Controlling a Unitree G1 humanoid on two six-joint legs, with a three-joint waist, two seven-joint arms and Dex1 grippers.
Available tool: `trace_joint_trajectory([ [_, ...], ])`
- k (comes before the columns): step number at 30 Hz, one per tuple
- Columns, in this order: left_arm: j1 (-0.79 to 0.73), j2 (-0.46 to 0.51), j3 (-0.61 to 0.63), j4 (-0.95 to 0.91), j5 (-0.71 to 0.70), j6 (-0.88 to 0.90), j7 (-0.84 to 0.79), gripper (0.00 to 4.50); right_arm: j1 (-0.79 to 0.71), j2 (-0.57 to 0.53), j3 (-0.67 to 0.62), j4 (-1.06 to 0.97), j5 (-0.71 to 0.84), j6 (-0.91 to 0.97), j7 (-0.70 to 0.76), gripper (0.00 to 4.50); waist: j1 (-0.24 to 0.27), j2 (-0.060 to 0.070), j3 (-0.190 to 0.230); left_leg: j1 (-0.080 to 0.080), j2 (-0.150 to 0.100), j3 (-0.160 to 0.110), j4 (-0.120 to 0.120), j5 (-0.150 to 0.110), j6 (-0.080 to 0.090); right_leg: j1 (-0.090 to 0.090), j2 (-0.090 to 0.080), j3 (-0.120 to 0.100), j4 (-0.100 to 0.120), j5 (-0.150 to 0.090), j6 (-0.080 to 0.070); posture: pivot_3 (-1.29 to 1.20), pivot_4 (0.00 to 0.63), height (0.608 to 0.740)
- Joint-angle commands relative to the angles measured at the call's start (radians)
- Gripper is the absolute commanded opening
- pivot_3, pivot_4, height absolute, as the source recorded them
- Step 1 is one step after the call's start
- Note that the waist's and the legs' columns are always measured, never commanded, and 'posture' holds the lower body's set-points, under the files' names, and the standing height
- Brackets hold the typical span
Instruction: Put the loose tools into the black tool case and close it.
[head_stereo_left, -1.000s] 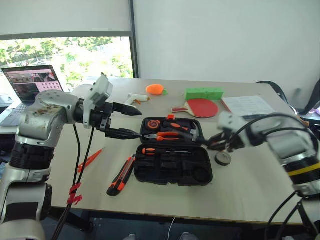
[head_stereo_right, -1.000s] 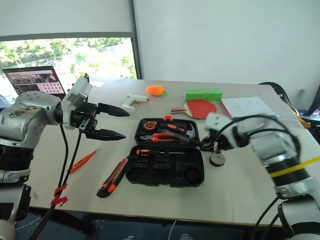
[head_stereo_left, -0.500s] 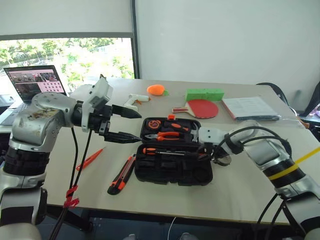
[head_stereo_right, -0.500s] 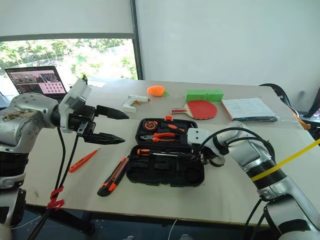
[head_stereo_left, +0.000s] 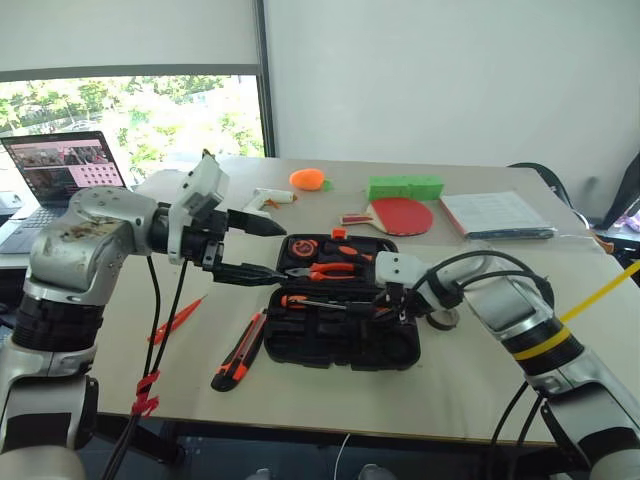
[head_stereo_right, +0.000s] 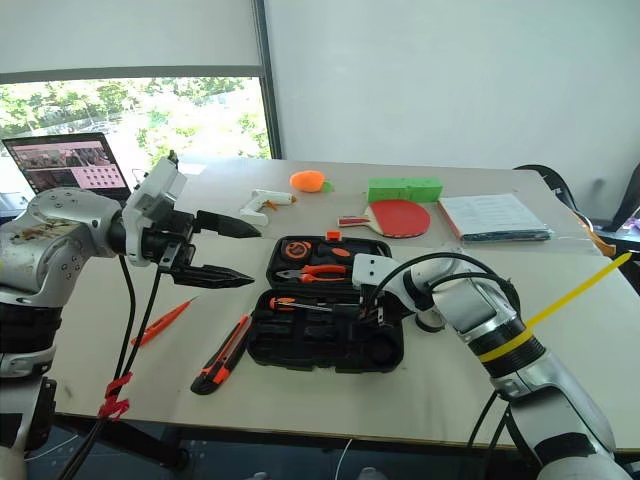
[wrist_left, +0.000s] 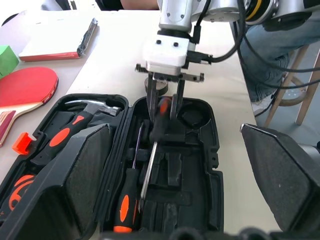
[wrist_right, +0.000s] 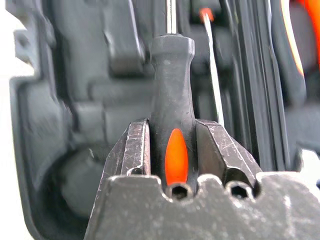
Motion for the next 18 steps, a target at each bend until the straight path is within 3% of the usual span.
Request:
trace_joint_trajectory([
  [1,-0.011,0.001,0.019,-0.022,-0.007,-0.021,0.008,4.5,-0.033,-0.022,-0.041,-0.057,0.024,0.032,0.01,1.0,0.004,0.0,0.0,0.0,0.0,0.0,0.0,0.0,0.0,0.0,0.0,0.0,0.0,0.0,0.0,0.0,0.15,0.736],
  [18,-0.012,0.01,0.018,-0.035,-0.01,-0.025,0.009,4.5,0.039,-0.045,-0.002,0.131,-0.046,-0.136,-0.036,1.0,0.018,0.0,0.0,0.0,-0.001,0.001,0.0,0.0,0.0,0.001,0.0,0.0,-0.001,0.0,0.0,0.0,0.15,0.736],
])
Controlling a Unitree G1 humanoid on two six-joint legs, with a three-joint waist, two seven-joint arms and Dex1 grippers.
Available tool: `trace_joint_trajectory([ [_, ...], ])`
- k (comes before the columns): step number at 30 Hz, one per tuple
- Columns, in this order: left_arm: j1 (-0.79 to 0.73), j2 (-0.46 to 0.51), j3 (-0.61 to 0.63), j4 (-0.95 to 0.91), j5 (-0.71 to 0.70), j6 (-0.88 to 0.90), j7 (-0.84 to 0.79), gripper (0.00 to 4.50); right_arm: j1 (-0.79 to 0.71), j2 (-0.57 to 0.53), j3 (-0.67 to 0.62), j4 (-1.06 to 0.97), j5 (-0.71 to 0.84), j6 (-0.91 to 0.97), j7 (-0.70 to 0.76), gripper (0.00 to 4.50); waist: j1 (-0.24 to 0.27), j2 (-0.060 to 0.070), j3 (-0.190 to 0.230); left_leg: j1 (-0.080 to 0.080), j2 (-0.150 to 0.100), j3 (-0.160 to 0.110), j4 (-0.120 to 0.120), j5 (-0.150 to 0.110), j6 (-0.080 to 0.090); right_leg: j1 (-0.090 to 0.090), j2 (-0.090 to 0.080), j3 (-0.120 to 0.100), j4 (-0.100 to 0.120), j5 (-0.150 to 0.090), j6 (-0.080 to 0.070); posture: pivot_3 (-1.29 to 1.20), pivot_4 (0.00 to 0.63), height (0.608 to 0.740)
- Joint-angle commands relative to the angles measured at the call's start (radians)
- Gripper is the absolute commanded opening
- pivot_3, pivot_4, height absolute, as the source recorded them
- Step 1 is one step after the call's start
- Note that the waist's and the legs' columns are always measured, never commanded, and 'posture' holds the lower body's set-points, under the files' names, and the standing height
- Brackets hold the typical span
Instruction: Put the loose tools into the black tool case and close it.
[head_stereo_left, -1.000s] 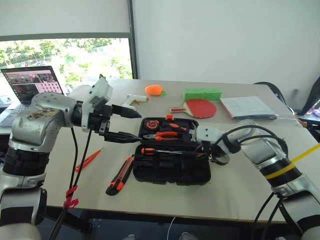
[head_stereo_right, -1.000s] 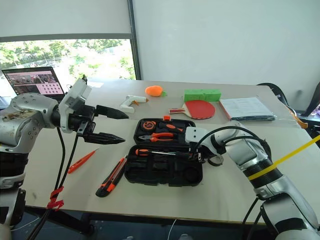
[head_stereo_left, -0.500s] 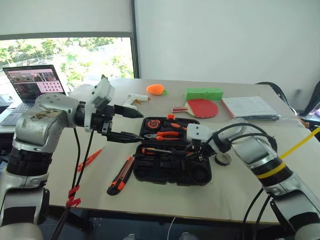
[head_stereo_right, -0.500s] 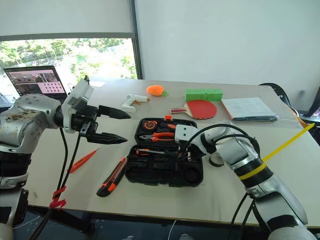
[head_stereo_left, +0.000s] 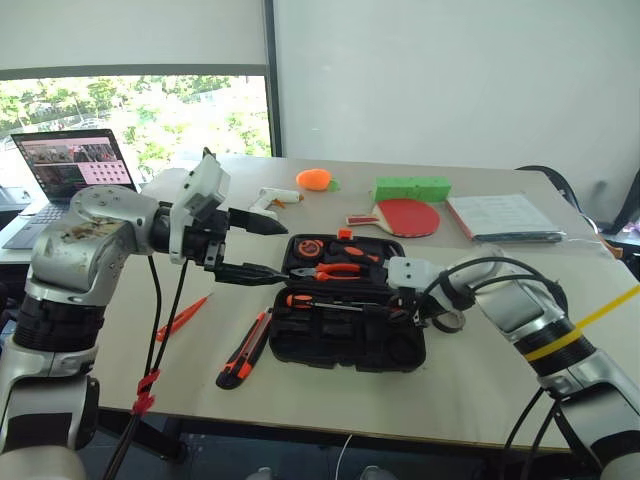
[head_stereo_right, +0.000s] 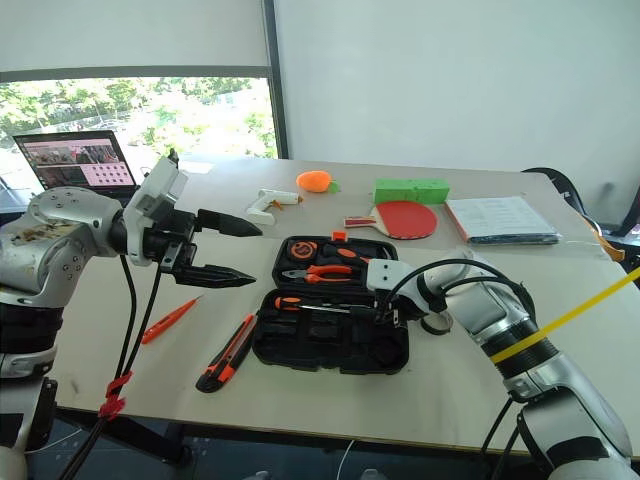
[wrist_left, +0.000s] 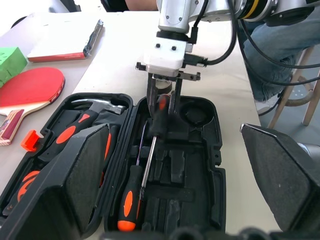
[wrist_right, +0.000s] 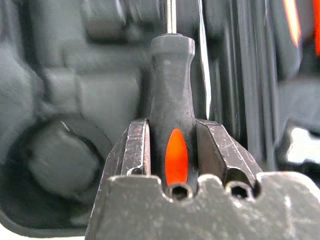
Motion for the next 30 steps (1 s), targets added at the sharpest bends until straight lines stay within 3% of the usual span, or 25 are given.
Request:
trace_joint_trajectory([
  [1,-0.014,0.01,0.017,-0.026,-0.009,-0.008,0.001,4.5,-0.007,0.011,-0.021,0.004,0.002,0.004,-0.002,1.0,0.002,0.0,0.0,0.0,0.0,0.0,0.0,0.0,0.0,0.0,0.0,0.0,0.0,0.0,0.0,0.0,0.15,0.736],
  [2,-0.016,0.01,0.017,-0.024,-0.008,-0.009,0.0,4.5,-0.01,0.014,-0.023,0.003,0.006,0.009,0.0,1.0,0.002,0.0,0.0,0.0,0.0,0.0,0.0,0.0,0.0,0.0,0.0,0.0,0.0,0.0,0.0,0.0,0.15,0.736],
  [3,-0.019,0.01,0.016,-0.021,-0.007,-0.01,-0.001,4.5,-0.014,0.017,-0.026,-0.002,0.011,0.018,0.004,2.01,0.003,0.0,0.0,0.0,0.0,0.0,0.0,0.0,0.0,0.0,0.0,0.0,0.0,0.0,0.0,0.0,0.15,0.736],
  [9,-0.034,0.01,0.007,0.005,0.005,-0.02,-0.012,4.5,-0.073,0.005,-0.09,-0.079,0.073,0.123,0.046,3.87,0.002,0.0,0.0,0.0,0.0,0.0,-0.001,0.0,0.0,-0.001,0.0,0.0,0.0,0.0,0.0,0.0,0.15,0.736],
  [19,-0.051,-0.003,-0.002,0.032,0.02,-0.037,-0.021,4.5,-0.067,0.016,-0.091,-0.102,0.102,0.157,0.029,3.87,0.005,0.0,0.0,-0.001,0.0,0.0,-0.001,0.0,0.0,-0.001,0.0,0.0,0.0,0.0,0.0,0.0,0.15,0.736],
  [22,-0.056,-0.002,-0.003,0.036,0.023,-0.037,-0.024,4.5,-0.062,0.026,-0.084,-0.08,0.097,0.144,0.014,3.24,0.004,0.0,0.0,-0.001,0.0,0.0,-0.001,0.0,0.0,-0.001,0.0,0.0,0.0,0.0,0.0,0.0,0.15,0.736],
  [27,-0.056,0.003,-0.002,0.036,0.023,-0.037,-0.027,4.5,-0.07,0.037,-0.088,-0.058,0.114,0.176,0.017,1.55,0.004,0.0,0.0,-0.001,0.0,0.0,-0.001,0.0,0.0,-0.001,0.0,0.0,0.0,0.0,0.0,0.0,0.15,0.736],
  [30,-0.057,0.003,-0.003,0.04,0.027,-0.038,-0.027,4.5,-0.059,0.045,-0.073,-0.065,0.122,0.195,0.023,1.55,0.003,0.0,0.0,0.0,0.001,0.0,-0.001,0.0,0.0,-0.001,0.0,0.0,0.0,0.0,0.0,0.0,0.15,0.736],
])
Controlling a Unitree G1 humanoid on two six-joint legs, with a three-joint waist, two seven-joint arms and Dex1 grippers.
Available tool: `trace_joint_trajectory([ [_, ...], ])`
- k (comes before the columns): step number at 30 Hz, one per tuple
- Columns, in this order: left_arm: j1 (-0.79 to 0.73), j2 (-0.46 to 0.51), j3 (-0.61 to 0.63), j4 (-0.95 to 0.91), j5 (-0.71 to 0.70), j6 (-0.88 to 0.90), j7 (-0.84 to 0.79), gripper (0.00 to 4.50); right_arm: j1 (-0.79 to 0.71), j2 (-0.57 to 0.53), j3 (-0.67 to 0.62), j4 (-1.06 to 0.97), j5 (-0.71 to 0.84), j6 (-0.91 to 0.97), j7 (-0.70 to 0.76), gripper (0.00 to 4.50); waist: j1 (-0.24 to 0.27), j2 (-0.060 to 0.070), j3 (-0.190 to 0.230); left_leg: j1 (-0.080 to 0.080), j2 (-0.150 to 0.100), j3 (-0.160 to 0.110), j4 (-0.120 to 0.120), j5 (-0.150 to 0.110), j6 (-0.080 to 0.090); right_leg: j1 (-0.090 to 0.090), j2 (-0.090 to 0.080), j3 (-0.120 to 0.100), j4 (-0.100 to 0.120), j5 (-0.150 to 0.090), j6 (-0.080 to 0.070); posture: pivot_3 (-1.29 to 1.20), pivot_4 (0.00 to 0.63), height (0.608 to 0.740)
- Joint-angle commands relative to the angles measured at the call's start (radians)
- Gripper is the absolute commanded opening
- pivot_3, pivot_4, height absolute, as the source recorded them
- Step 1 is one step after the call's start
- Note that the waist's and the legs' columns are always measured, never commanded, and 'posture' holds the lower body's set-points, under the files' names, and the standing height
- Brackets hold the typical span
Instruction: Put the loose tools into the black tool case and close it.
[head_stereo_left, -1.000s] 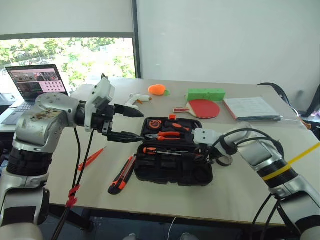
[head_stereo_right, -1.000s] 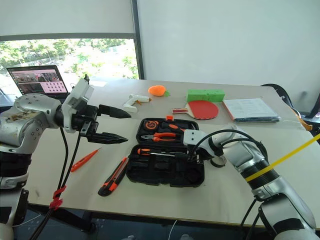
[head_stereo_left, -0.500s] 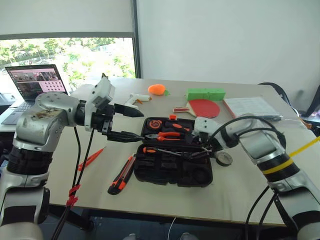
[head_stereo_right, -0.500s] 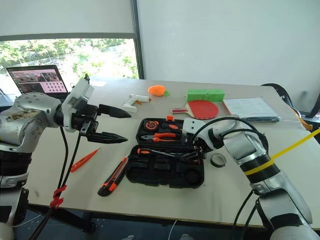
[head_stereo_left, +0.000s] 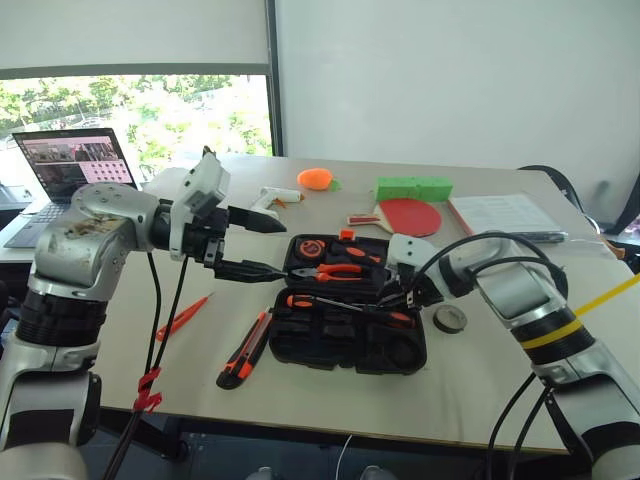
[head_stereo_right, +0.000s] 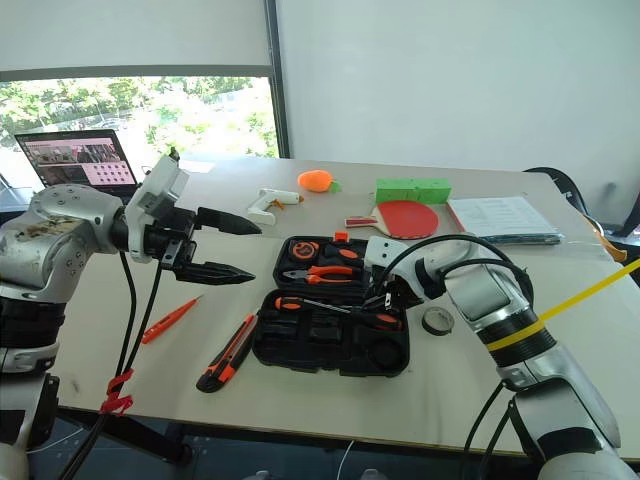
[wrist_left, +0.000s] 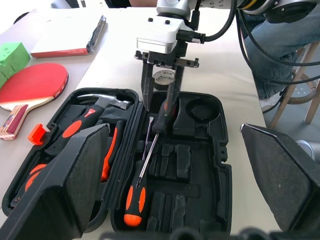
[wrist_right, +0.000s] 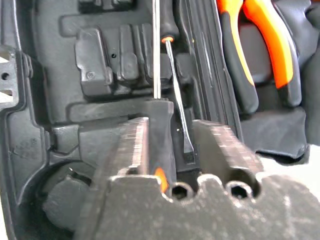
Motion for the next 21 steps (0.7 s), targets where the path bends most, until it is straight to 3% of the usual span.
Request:
trace_joint_trajectory([
  [1,-0.036,0.007,0.011,-0.004,0.002,-0.016,-0.005,4.5,0.01,0.005,0.004,-0.022,0.015,0.019,0.009,1.55,0.0,0.0,0.0,0.0,0.0,0.0,0.0,0.0,0.0,0.0,0.0,0.0,0.0,0.0,0.0,0.0,0.15,0.736],
  [12,-0.032,0.012,0.01,-0.016,0.001,-0.011,-0.007,4.5,0.037,0.048,0.037,0.057,-0.011,-0.003,-0.045,1.55,0.0,0.0,0.0,0.0,0.0,0.0,0.0,0.0,0.0,0.0,0.0,0.0,0.0,0.0,0.0,0.0,0.15,0.736],
  [21,-0.038,0.013,0.009,-0.007,0.007,-0.017,-0.01,4.5,0.051,0.038,0.043,-0.006,-0.003,0.0,-0.031,1.55,0.0,0.0,0.0,0.0,0.0,0.0,0.0,0.0,0.0,0.0,0.0,0.0,0.0,0.0,0.0,0.0,0.15,0.736],
])
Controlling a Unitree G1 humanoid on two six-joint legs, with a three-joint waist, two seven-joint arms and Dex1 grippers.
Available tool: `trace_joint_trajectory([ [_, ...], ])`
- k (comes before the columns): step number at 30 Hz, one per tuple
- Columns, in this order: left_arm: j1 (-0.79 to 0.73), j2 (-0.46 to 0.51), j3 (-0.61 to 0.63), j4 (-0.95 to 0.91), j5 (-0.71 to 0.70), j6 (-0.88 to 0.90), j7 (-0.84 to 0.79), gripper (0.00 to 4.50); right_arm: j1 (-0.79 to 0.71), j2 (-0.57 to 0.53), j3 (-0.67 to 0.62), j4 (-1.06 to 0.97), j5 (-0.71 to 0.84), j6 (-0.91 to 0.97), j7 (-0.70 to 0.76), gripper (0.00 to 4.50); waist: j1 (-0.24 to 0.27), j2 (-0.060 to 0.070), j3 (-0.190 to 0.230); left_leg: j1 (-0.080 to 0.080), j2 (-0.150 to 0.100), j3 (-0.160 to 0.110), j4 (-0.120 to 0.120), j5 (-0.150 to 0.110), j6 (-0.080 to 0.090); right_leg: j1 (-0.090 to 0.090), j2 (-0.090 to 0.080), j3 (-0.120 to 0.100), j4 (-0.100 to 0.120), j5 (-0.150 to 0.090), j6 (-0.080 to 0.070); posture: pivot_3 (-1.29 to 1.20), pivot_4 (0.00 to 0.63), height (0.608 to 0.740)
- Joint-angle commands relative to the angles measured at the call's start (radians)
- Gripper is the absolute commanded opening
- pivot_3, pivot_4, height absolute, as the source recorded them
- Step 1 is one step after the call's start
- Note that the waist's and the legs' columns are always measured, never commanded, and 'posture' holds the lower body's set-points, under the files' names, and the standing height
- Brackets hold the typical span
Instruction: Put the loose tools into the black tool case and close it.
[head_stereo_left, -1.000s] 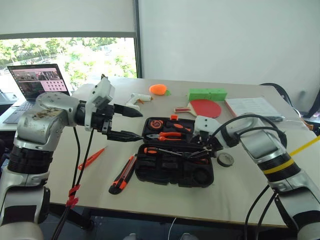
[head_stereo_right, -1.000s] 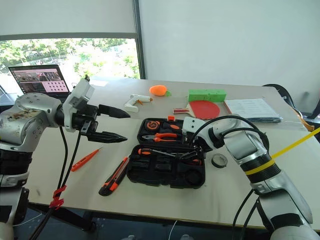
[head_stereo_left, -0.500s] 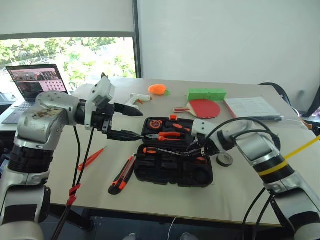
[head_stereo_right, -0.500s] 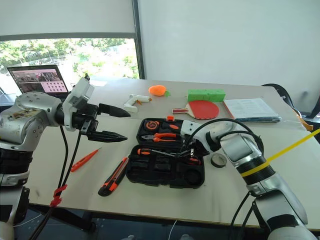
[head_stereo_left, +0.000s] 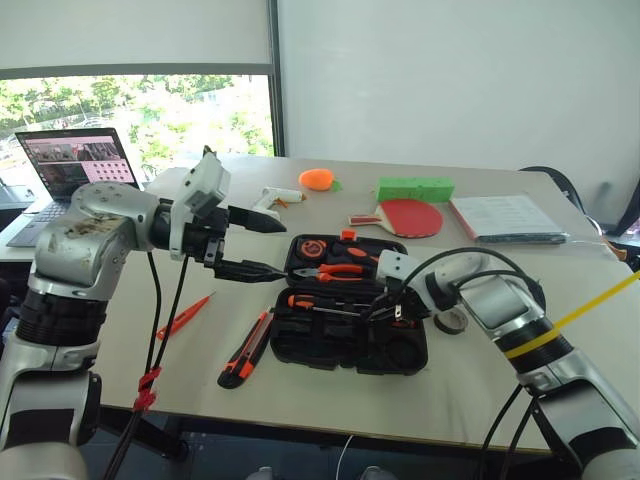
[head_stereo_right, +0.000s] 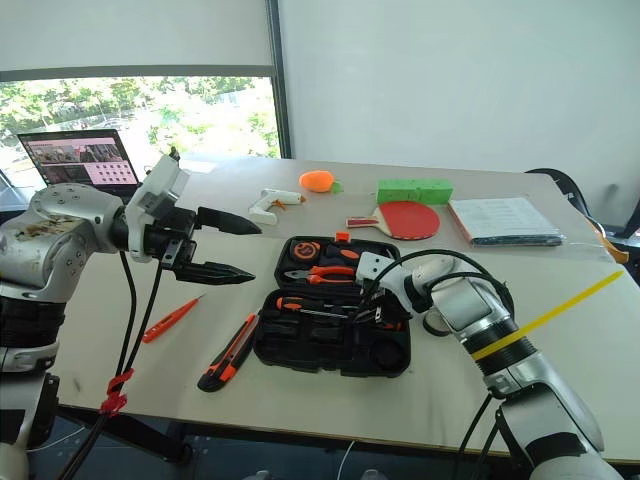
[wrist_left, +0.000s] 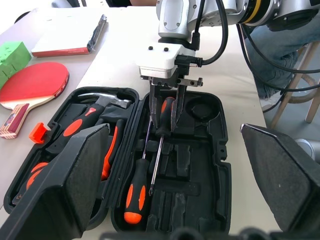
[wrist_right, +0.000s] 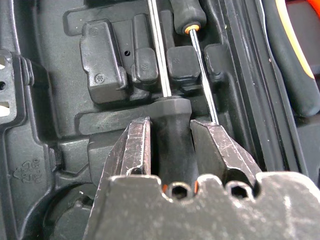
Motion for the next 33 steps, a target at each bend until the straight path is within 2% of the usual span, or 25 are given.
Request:
trace_joint_trajectory([
  [1,-0.037,0.011,0.01,-0.003,0.005,-0.018,-0.005,4.5,0.0,-0.019,-0.008,-0.061,0.012,0.027,0.016,1.55,0.0,0.0,0.0,0.0,0.0,0.0,0.0,0.0,0.0,0.0,0.0,0.0,0.0,0.0,0.0,0.0,0.15,0.736],
  [9,-0.038,0.008,0.009,0.003,0.01,-0.025,-0.004,4.5,-0.004,-0.061,-0.055,-0.152,0.075,0.129,0.026,1.55,0.001,0.0,0.0,-0.001,0.0,0.0,0.0,0.0,0.0,0.0,0.0,0.0,0.0,0.0,0.0,0.0,0.15,0.736],
  [12,-0.041,0.002,0.006,0.009,0.012,-0.029,-0.002,4.5,0.009,-0.069,-0.049,-0.157,0.062,0.106,0.003,2.26,0.001,0.0,0.0,0.0,0.0,0.0,0.0,0.0,0.0,0.0,0.0,0.0,0.0,0.0,0.0,0.0,0.15,0.736],
  [15,-0.043,0.002,0.003,0.013,0.013,-0.033,-0.005,4.5,0.006,-0.066,-0.049,-0.15,0.061,0.102,-0.017,3.2,0.001,0.0,0.0,0.0,0.0,0.0,0.0,0.0,0.0,0.0,0.0,0.0,0.0,0.0,0.0,0.0,0.15,0.736],
  [16,-0.044,0.002,0.002,0.014,0.014,-0.035,-0.006,4.5,0.005,-0.066,-0.048,-0.15,0.063,0.102,-0.017,3.2,0.0,0.0,0.0,0.0,0.0,0.0,0.0,0.0,0.0,-0.001,0.0,0.0,0.0,0.0,0.0,0.0,0.15,0.736],
  [19,-0.046,0.0,0.002,0.016,0.016,-0.036,-0.007,4.5,0.006,-0.066,-0.041,-0.147,0.066,0.097,-0.017,2.63,0.0,0.0,0.0,0.0,0.0,0.0,0.0,0.0,0.0,-0.001,0.0,0.0,0.0,0.0,0.0,0.0,0.15,0.736],
  [24,-0.044,0.001,0.002,0.009,0.017,-0.034,-0.005,4.5,0.012,-0.06,-0.032,-0.133,0.063,0.082,-0.02,0.91,0.0,0.0,0.0,-0.001,0.0,0.0,0.0,0.0,0.0,-0.001,0.0,0.0,0.0,0.0,0.0,0.0,0.15,0.736],
  [27,-0.043,0.004,0.003,0.007,0.017,-0.034,-0.008,4.5,0.012,-0.054,-0.033,-0.124,0.067,0.084,-0.019,0.03,0.0,0.0,0.0,0.0,0.0,0.0,0.0,0.0,0.0,-0.001,0.0,0.0,0.0,0.0,0.0,0.0,0.15,0.736],
  [33,-0.039,0.005,0.003,-0.004,0.015,-0.03,-0.006,4.5,0.014,-0.036,-0.021,-0.085,0.048,0.055,-0.036,0.03,0.0,0.0,0.0,0.0,0.0,0.0,0.0,0.0,0.0,-0.001,0.0,0.0,0.0,0.0,0.0,0.0,0.15,0.736],
])
